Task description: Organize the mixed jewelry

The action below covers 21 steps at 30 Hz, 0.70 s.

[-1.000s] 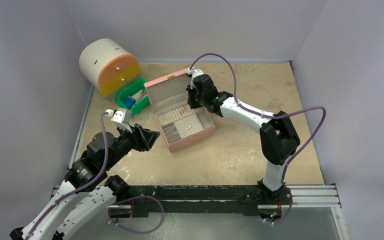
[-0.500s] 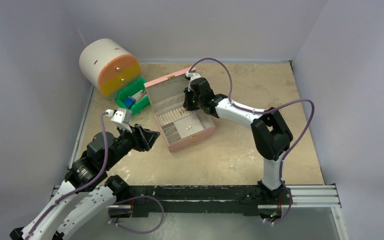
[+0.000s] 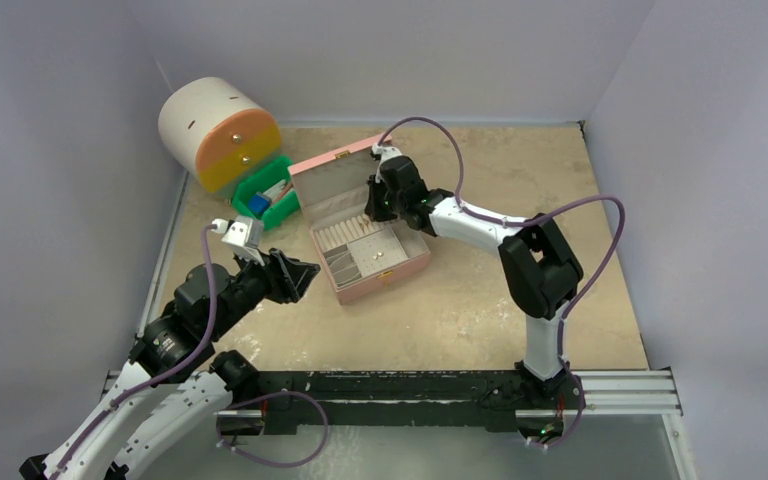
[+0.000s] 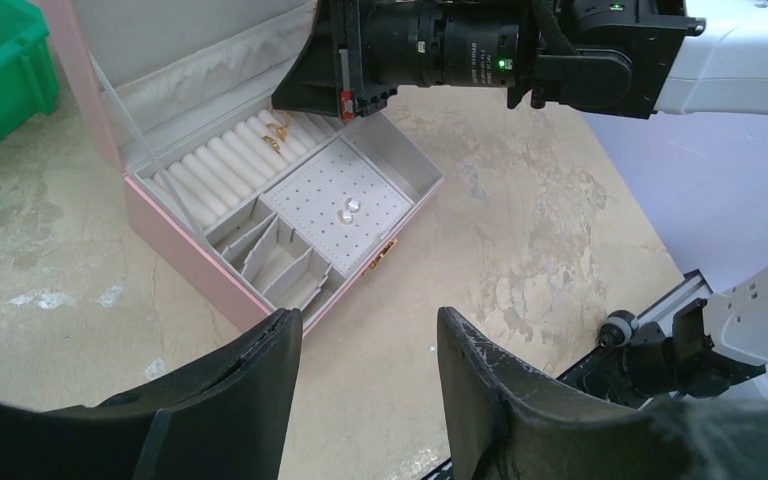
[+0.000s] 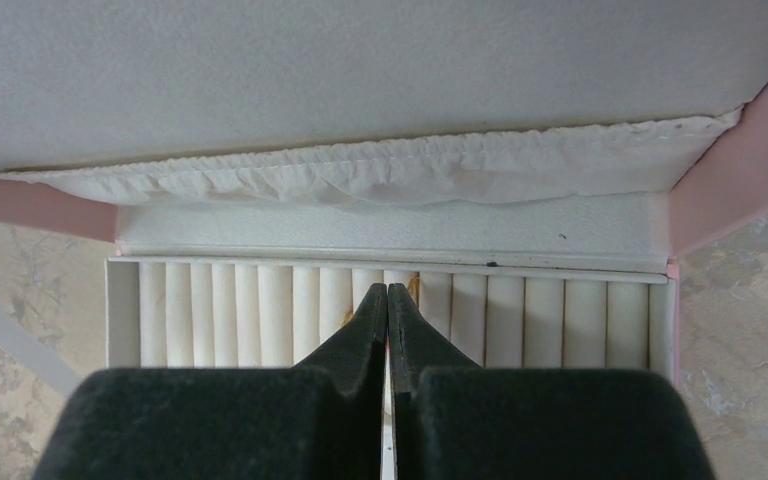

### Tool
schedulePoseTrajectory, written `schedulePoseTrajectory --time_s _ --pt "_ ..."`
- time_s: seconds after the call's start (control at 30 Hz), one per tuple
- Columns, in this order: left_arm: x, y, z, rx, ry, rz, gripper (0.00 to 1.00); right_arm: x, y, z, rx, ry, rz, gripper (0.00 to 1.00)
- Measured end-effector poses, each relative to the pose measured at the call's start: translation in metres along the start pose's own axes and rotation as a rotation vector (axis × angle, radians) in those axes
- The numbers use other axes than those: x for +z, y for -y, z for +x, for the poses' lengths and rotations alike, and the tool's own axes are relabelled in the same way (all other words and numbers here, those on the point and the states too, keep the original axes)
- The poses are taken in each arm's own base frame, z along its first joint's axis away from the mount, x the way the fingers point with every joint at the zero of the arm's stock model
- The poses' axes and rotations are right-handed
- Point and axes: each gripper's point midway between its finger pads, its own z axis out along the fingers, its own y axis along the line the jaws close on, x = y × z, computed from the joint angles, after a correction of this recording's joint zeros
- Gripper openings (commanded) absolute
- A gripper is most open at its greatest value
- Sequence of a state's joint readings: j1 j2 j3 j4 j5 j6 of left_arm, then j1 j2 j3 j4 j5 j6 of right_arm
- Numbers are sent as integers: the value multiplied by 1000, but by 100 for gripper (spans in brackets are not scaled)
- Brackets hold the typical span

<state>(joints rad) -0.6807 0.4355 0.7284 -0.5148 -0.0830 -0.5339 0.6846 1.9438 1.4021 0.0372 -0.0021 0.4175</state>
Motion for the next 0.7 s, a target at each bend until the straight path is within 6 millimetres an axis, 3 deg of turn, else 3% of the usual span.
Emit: schedulePoseTrajectory --time_s 0.37,0.7 --pt "0 0 1 0 -3 -1 52 4 8 20 14 -22 9 0" --pt "0 0 1 0 -3 -2 52 4 8 19 20 -9 4 0"
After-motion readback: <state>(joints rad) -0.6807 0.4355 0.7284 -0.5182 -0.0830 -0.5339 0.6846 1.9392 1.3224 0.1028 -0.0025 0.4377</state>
